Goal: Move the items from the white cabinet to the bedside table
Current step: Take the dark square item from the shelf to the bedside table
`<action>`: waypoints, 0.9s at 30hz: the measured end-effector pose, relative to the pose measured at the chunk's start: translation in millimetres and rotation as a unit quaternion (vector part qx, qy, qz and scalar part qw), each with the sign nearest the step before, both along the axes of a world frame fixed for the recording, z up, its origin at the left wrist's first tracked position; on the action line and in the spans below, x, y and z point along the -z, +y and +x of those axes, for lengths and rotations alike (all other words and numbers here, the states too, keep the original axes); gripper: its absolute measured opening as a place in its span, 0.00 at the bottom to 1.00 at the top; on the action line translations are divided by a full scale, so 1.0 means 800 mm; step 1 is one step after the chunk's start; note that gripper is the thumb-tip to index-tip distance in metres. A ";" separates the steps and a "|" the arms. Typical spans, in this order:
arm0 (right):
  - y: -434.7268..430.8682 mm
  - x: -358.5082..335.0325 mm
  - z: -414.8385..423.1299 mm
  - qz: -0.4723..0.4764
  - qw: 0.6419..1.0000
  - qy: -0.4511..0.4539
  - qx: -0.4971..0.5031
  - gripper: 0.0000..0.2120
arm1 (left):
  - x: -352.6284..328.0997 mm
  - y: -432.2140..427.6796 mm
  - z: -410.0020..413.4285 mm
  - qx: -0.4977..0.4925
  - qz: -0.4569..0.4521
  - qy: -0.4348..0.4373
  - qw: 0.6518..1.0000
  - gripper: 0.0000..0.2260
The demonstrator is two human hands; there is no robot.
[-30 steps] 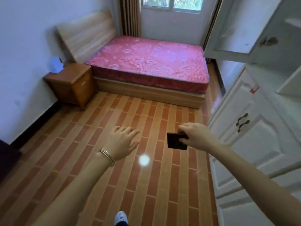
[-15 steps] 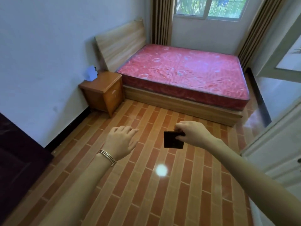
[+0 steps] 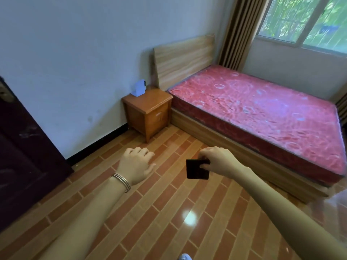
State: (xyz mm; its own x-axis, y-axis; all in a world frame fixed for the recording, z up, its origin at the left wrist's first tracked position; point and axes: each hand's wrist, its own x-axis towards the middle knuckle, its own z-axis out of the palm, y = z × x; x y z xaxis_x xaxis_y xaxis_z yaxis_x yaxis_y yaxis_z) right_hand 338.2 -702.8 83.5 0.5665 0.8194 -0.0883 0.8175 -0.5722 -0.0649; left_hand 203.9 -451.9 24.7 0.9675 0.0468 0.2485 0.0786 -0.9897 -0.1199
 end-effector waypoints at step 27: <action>0.339 -0.012 0.414 0.045 0.997 0.027 -0.056 0.05 | -0.019 0.306 0.373 -0.061 -0.026 -0.011 0.998 0.21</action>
